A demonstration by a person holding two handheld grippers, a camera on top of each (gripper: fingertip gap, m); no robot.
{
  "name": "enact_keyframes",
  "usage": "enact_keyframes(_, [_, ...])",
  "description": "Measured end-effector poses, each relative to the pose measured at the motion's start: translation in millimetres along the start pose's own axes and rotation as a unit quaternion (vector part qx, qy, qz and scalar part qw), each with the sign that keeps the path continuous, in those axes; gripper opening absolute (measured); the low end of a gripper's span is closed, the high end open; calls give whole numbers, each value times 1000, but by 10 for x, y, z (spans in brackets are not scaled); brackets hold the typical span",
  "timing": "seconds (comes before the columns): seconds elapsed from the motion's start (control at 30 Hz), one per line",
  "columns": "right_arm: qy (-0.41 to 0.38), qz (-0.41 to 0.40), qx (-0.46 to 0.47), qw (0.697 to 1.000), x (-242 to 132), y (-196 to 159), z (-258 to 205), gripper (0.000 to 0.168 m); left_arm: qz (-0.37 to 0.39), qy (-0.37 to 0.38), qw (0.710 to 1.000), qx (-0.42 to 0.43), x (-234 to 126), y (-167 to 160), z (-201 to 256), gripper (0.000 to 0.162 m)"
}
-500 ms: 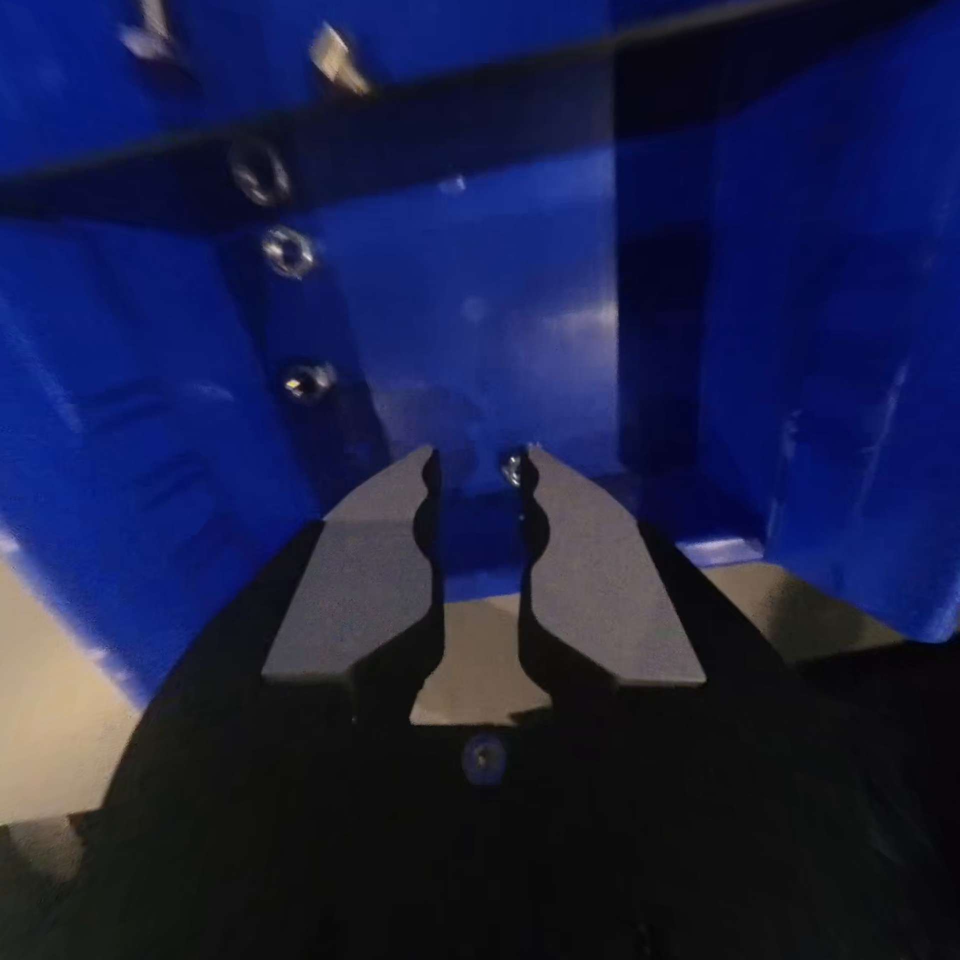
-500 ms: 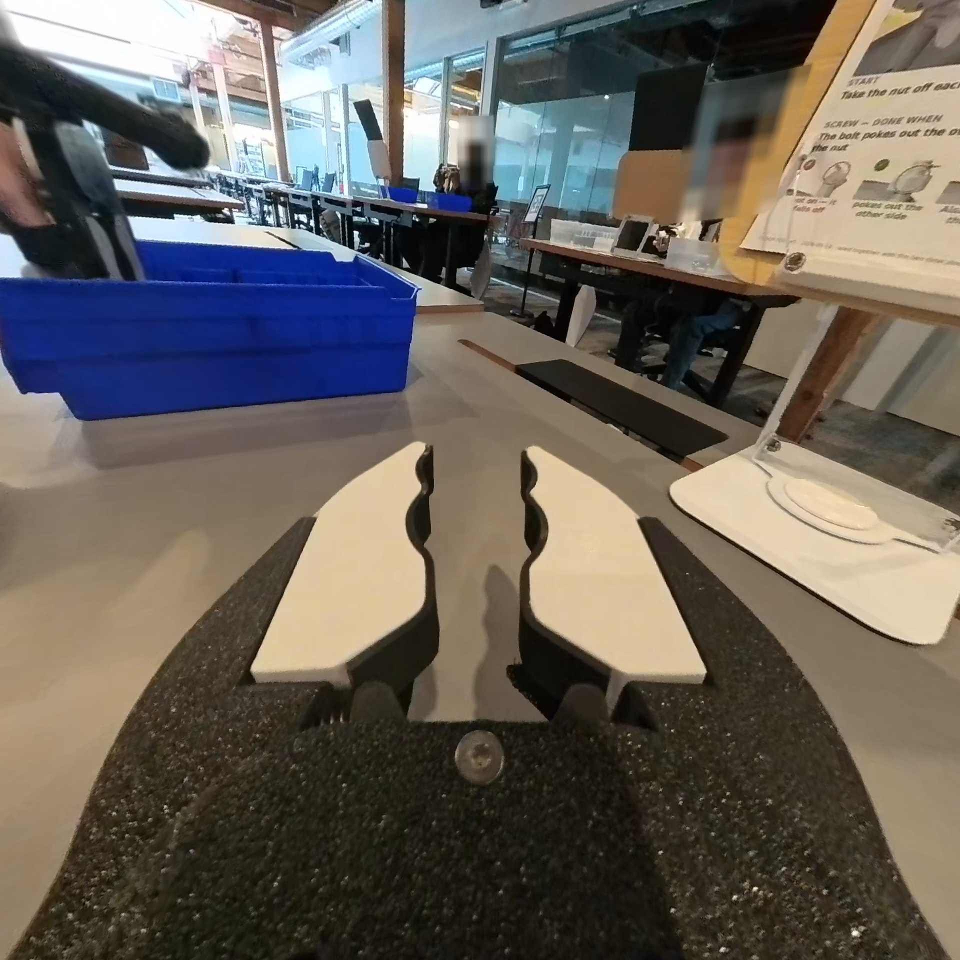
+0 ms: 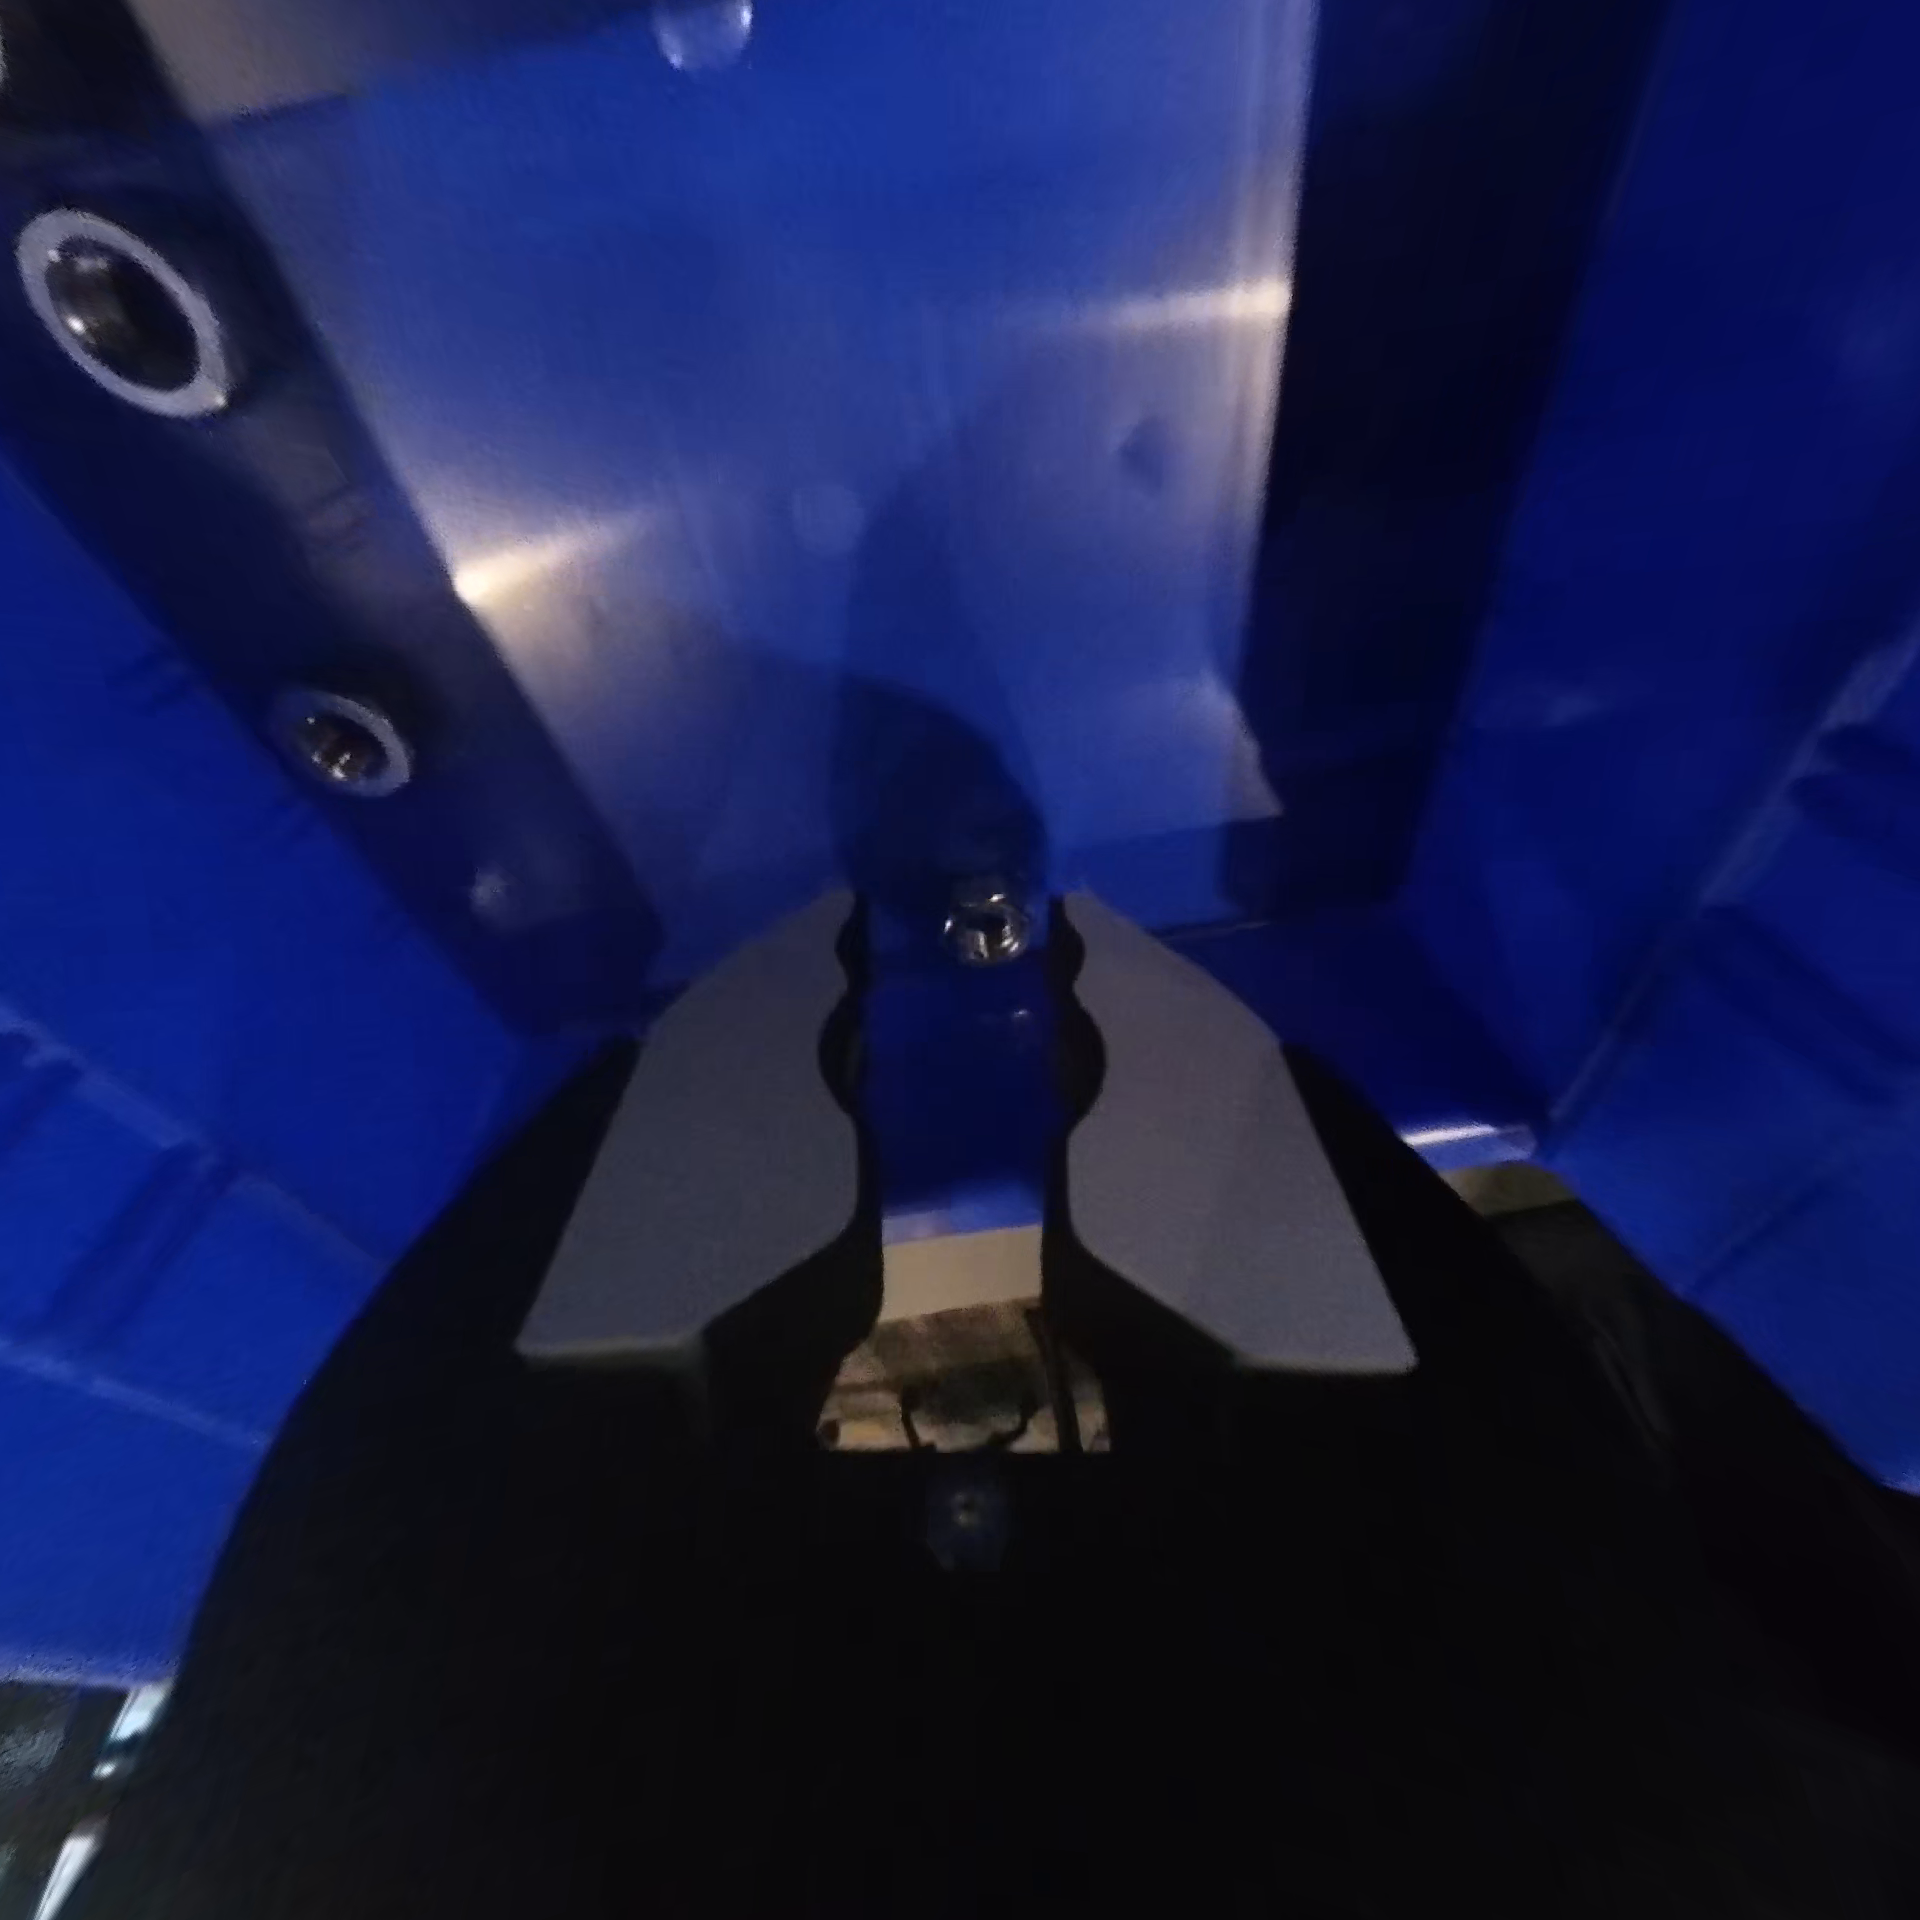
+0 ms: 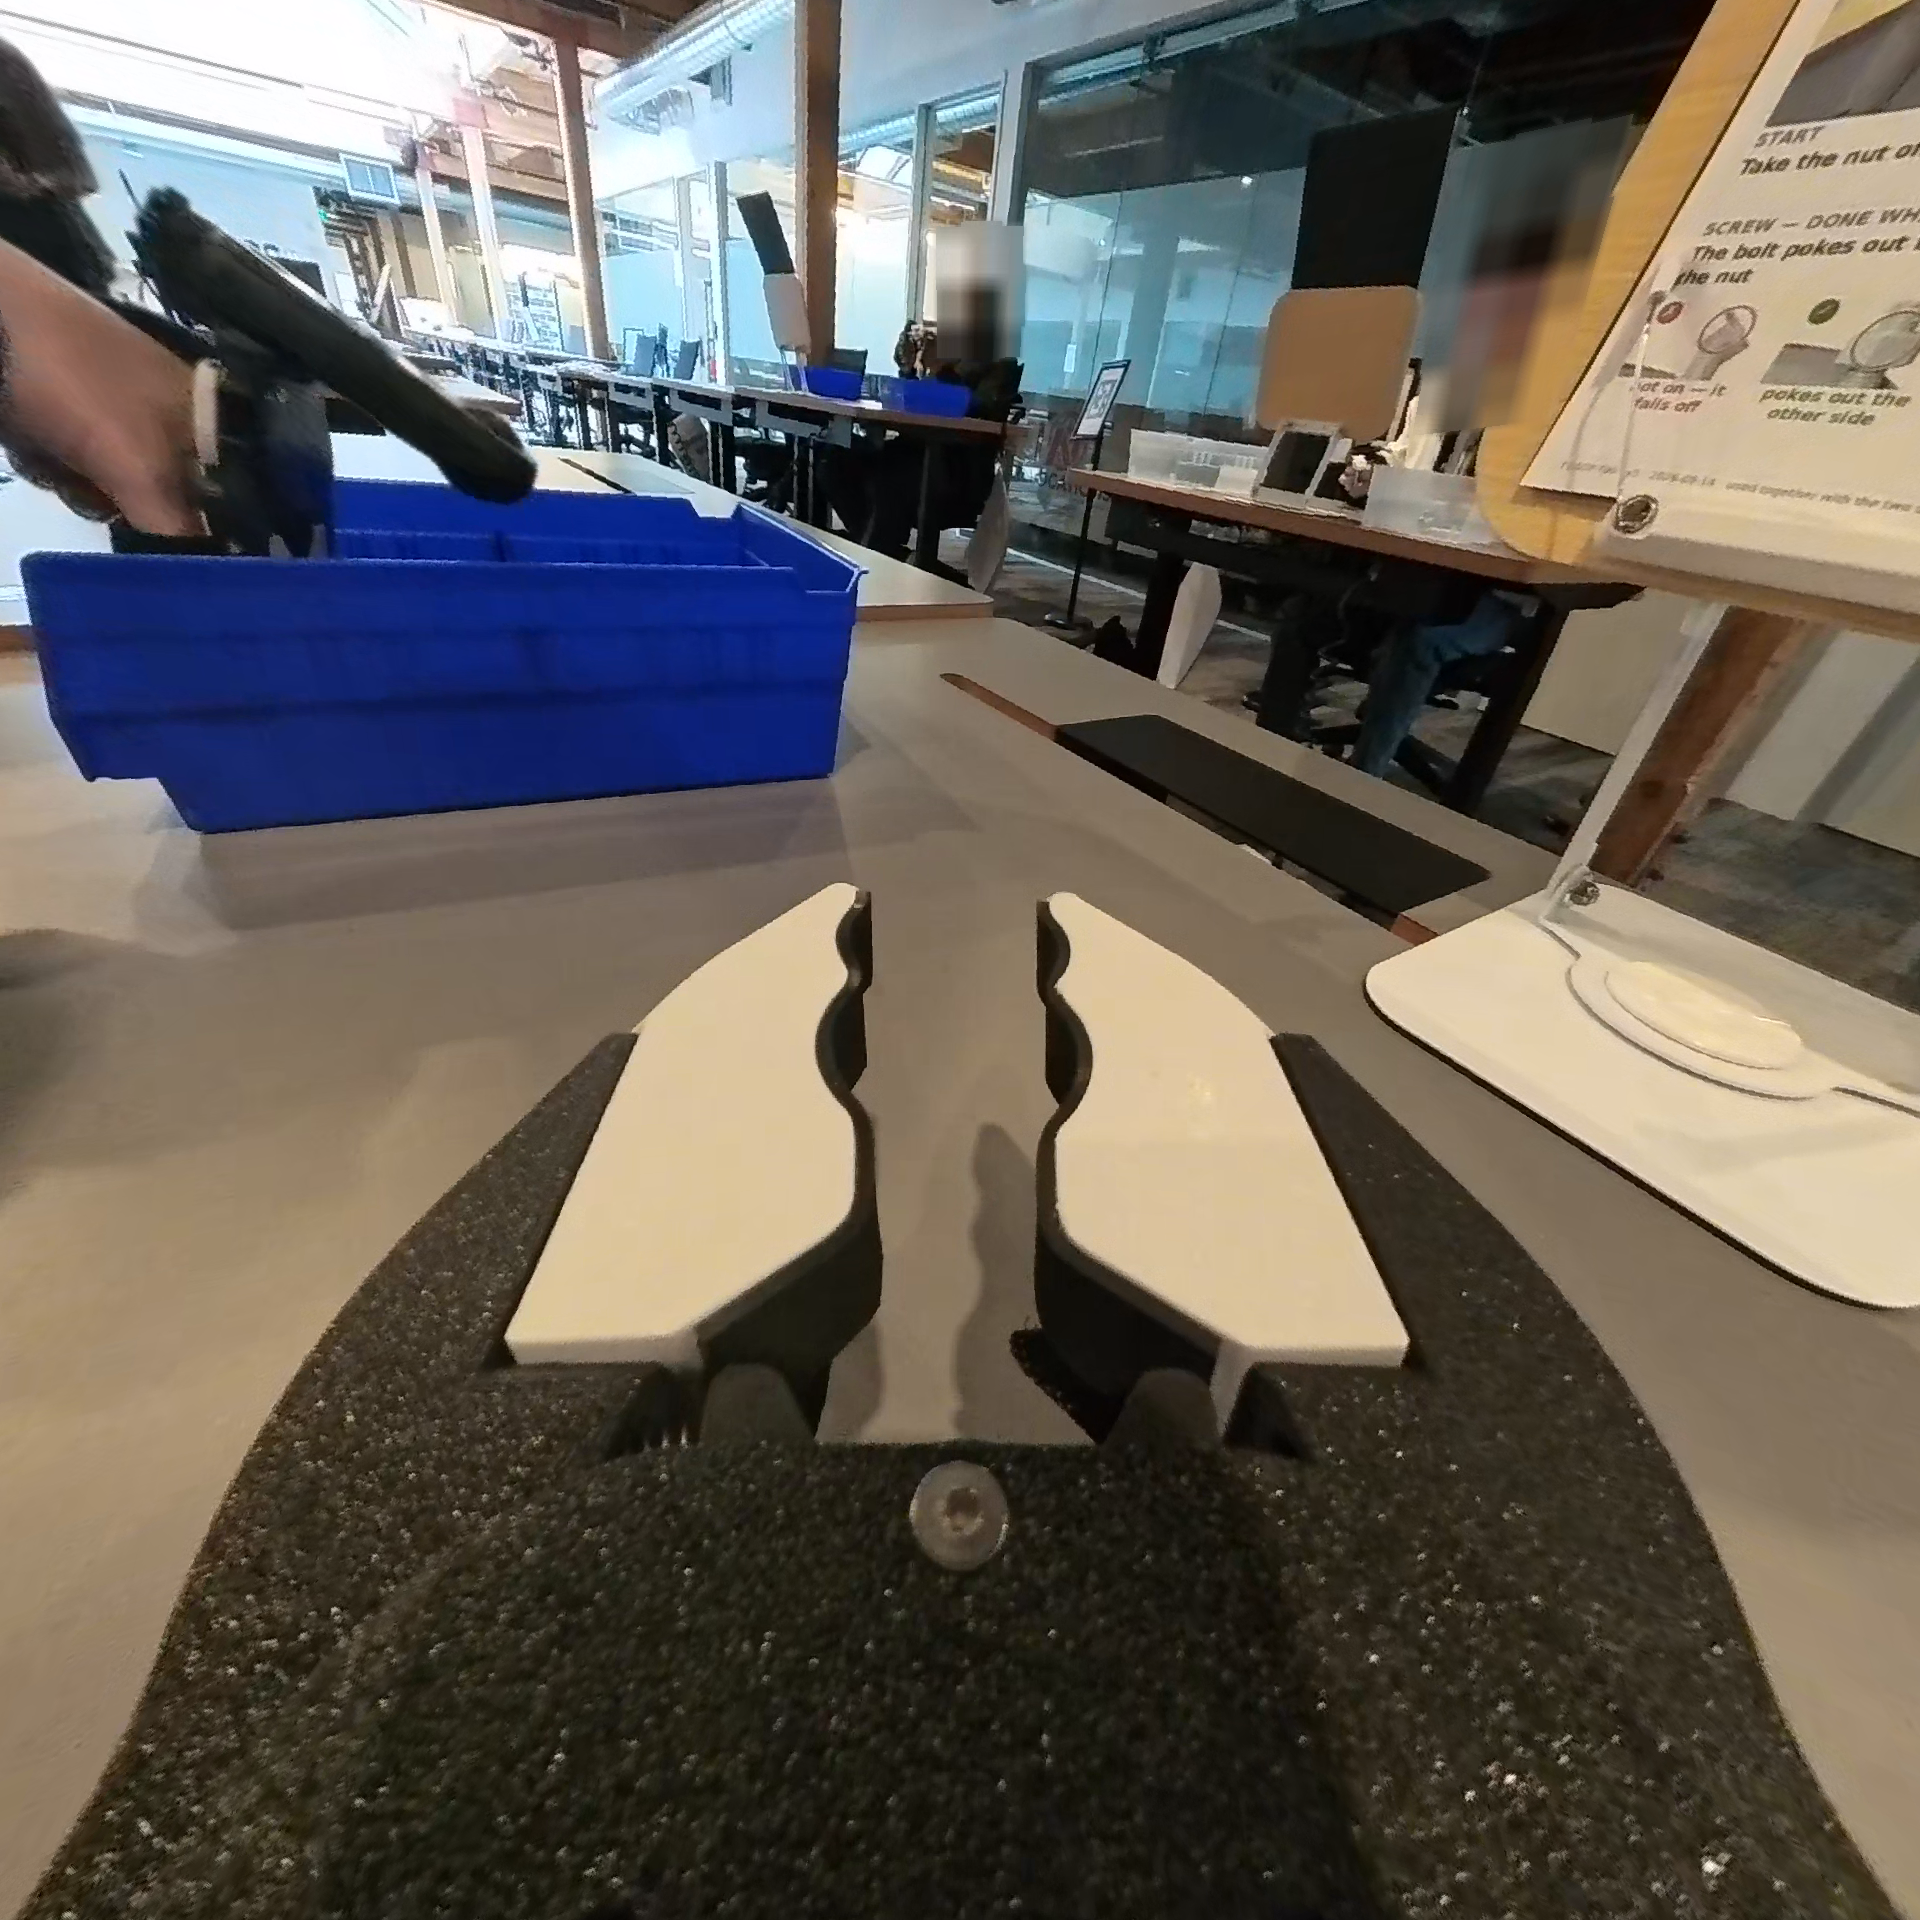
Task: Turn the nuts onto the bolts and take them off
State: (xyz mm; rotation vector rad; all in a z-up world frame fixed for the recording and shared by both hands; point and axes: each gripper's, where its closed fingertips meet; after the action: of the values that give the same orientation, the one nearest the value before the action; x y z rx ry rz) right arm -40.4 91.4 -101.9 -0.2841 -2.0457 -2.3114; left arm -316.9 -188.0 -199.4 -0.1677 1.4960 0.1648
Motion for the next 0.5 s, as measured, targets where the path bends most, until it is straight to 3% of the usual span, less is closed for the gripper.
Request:
enact_keyframes(0.3, [5,-3,-2,1000,8,-6,-19,29,-51,20,998,36,7,-26,35,18])
enact_keyframes(0.5, [7,-2,-3,1000,8,-2,-28,28,-77,27,996,39,21,-32,22,17])
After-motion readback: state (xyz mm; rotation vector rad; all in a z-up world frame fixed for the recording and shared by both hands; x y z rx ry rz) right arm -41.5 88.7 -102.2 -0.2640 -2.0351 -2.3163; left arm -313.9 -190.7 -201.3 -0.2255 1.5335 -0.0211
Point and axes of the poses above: each gripper's, where its closed fingertips meet, x out along the fingers, y out of its top, z = x × y across the jaws, and after that the axes turned 11 degrees about z, right-handed
